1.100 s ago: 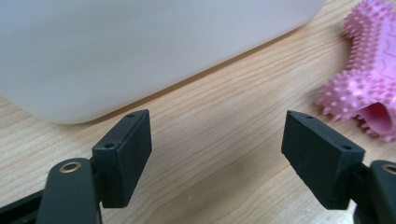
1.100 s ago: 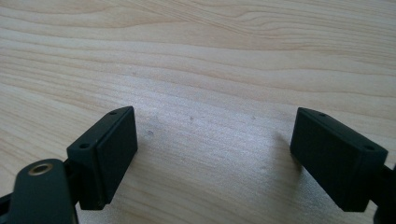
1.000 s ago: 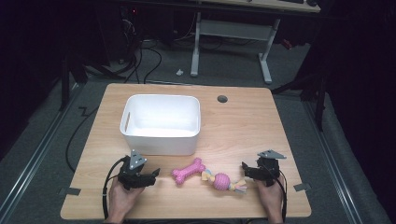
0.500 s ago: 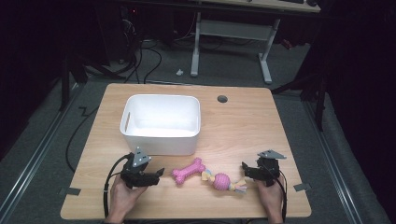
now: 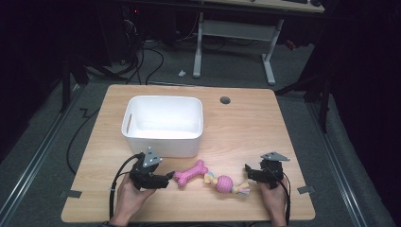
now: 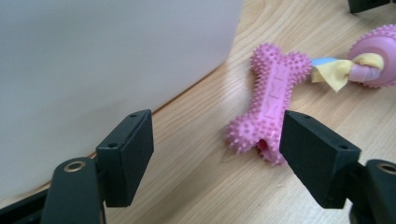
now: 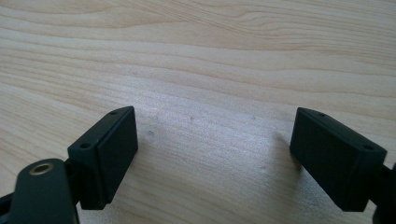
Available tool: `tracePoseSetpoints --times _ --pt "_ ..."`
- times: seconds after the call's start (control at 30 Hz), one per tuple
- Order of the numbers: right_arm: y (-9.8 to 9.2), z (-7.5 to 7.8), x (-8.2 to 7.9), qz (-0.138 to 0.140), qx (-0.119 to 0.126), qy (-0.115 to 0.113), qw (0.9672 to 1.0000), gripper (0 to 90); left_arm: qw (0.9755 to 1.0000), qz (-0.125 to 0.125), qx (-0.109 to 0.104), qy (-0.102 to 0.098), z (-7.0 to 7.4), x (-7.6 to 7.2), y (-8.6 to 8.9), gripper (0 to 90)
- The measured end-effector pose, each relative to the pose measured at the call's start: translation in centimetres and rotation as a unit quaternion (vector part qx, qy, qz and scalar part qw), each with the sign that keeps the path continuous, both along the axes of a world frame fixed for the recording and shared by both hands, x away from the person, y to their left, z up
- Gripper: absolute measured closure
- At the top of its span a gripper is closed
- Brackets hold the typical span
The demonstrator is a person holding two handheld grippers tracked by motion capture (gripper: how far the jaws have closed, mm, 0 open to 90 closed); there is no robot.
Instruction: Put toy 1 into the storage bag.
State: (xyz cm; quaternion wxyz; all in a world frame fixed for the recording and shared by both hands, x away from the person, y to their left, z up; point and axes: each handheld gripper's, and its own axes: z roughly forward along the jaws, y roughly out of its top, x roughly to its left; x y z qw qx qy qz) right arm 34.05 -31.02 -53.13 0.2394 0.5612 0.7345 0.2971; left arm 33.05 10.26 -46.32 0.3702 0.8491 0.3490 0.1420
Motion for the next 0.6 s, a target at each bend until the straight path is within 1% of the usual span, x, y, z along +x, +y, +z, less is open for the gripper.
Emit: tracePoseSetpoints --times 0.1,0.13,0.17,0.2,0.23,0.3,0.33,0.37,0.43,0.47,0.5,0.53,0.6 --pt "0.0 0.0 0.0 0.000 0.000 0.000 1.0000 15.1 0.9999 -0.011 0.008 0.002 0.2 0.1 -0.7 26.7" --pt "0.0 0.0 0.0 0.000 0.000 0.000 1.0000 15.1 0.9998 -0.018 0.012 0.002 0.3 0.2 -1.3 26.8" --pt "0.0 0.0 0.0 0.000 0.000 0.000 1.0000 15.1 0.9998 -0.018 0.012 0.002 0.3 0.2 -1.3 26.8" --pt "0.0 0.0 0.0 0.000 0.000 0.000 1.0000 15.1 0.9996 -0.025 0.014 0.003 0.3 0.2 -1.9 26.9" --pt "0.0 0.0 0.0 0.000 0.000 0.000 1.0000 15.1 0.9996 -0.025 0.014 0.003 0.3 0.2 -1.9 26.9" --pt "0.0 0.0 0.0 0.000 0.000 0.000 1.0000 15.1 0.9993 -0.032 0.017 0.003 0.4 0.4 -2.5 26.9" --pt "0.0 0.0 0.0 0.000 0.000 0.000 1.0000 15.1 0.9990 -0.038 0.023 0.002 0.4 0.5 -3.1 26.9" --pt "0.0 0.0 0.0 0.000 0.000 0.000 1.0000 15.1 0.9990 -0.038 0.023 0.002 0.4 0.5 -3.1 26.9" --pt "0.0 0.0 0.0 0.000 0.000 0.000 1.0000 15.1 0.9985 -0.045 0.029 0.004 0.4 0.6 -3.8 26.9" --pt "0.0 0.0 0.0 0.000 0.000 0.000 1.0000 15.1 0.9978 -0.054 0.038 0.004 0.4 0.7 -4.4 26.9" --pt "0.0 0.0 0.0 0.000 0.000 0.000 1.0000 15.1 0.9978 -0.054 0.038 0.004 0.4 0.7 -4.4 27.0" --pt "0.0 0.0 0.0 0.000 0.000 0.000 1.0000 15.1 0.9971 -0.061 0.045 0.008 0.2 0.9 -5.1 27.1" --pt "0.0 0.0 0.0 0.000 0.000 0.000 1.0000 15.1 0.9968 -0.064 0.048 0.009 0.1 0.9 -5.4 27.6"
